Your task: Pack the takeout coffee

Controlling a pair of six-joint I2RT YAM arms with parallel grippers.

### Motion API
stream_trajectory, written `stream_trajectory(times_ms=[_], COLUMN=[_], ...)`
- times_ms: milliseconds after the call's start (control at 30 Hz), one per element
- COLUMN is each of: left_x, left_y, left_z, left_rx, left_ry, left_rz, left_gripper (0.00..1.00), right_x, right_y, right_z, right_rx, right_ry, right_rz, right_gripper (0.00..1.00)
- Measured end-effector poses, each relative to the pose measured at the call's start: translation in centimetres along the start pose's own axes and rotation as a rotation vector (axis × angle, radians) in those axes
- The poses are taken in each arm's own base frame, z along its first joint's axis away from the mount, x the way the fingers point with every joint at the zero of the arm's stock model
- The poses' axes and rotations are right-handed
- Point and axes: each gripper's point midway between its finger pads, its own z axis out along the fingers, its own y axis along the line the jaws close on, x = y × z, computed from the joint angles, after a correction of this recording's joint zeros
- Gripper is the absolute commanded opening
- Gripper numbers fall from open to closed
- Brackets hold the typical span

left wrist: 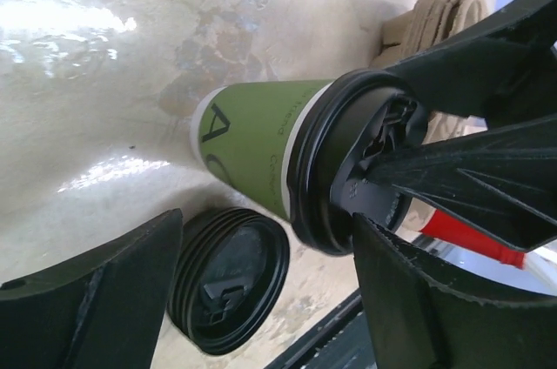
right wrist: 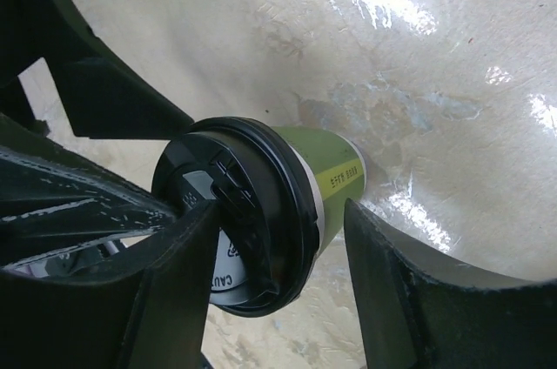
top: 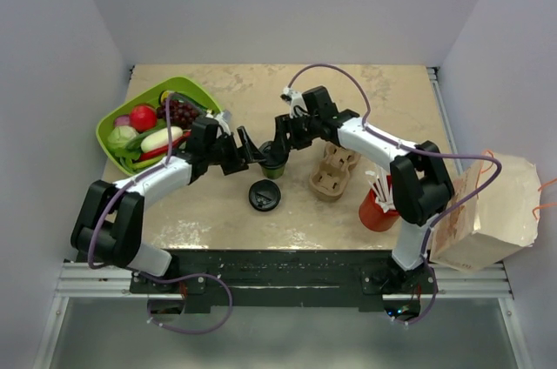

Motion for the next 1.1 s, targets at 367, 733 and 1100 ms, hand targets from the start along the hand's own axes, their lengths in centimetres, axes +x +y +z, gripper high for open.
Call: stream_trajectory(times_ms=[367,733,1100], left_x=[-0.7,-2.5,-4.1], left_y=[-1.0,-2.2,-1.3], left_z=[2.1,2.9,3.9], left_rx=[0.071,0.141,0.085], left_ry=[0.015,0.033,0.060], left_rz=[-0.048,0.025,0.188], left_gripper=[0.50,0.37,0.89], right_x=[0.5,1.7,-2.2], right_y=[0.1,-0.6,-0.5], right_z=[-0.2,-1.8,-4.4], right_rx=[-0.022,-0.089,-0.010], right_ry=[-0.031,-0.100,-0.174], right_rz=[0.142,0.227,0.163], right_gripper=[0.09,0.59,0.98])
